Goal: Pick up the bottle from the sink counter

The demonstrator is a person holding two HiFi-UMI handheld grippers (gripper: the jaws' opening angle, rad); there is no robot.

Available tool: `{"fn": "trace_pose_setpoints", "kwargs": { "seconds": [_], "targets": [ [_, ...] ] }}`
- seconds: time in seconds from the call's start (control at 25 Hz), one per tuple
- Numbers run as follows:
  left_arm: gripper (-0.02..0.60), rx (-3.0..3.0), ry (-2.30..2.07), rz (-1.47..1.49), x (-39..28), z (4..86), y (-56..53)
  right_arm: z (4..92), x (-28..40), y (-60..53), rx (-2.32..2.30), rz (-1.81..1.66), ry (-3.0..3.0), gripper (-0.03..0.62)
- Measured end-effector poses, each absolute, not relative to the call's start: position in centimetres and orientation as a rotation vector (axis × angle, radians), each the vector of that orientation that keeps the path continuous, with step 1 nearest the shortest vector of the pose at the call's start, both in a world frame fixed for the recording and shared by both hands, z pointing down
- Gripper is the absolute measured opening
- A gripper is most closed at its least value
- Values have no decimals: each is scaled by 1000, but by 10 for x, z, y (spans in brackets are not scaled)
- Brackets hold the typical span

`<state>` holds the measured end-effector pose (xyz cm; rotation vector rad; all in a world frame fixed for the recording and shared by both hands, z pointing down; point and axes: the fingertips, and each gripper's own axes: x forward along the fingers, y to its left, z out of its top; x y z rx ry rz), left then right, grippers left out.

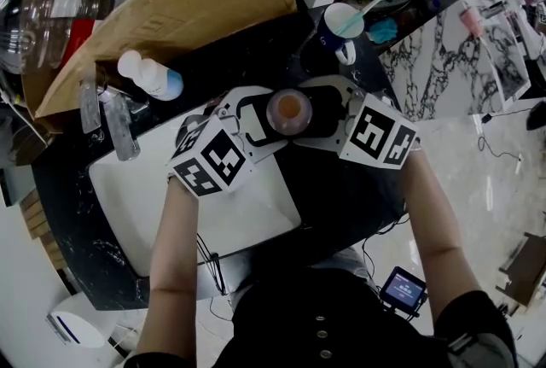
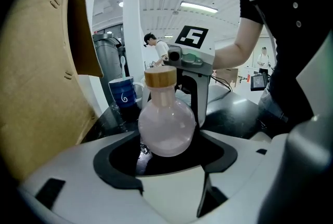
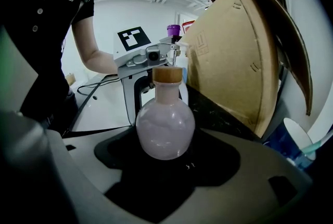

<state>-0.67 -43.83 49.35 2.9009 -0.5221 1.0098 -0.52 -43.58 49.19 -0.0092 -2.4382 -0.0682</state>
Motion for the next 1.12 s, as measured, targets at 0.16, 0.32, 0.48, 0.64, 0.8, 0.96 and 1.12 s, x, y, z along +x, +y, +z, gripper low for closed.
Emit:
{"fn": "trace_pose_setpoints", "kwargs": {
  "seconds": [0.16,0.32,0.48,0.64,0.8,0.96,1.12],
  "targets": [
    [333,2896,-531,1007,-8,488,-429,486,-6,-427,-21,-83,-2436,345],
    [333,2908,-548,1014,-9,477,-419,475,-7,-417,-19,-102,-2441,345],
    [333,2928,-572,1031,-8,462,-408,461,-6,-405,-16,-125,-2451,345],
    [333,2942,-577,1044,-6,450,-397,450,-4,-394,-14,-138,-2461,345],
    [333,2965,-583,1045,-5,438,-386,437,-3,-383,0,-158,-2474,345],
    [333,2969,-579,1089,-4,431,-374,431,-2,-371,31,-174,-2470,345],
    [333,2972,-579,1124,-3,426,-358,427,-2,-355,31,-160,-2473,345]
  ]
}}
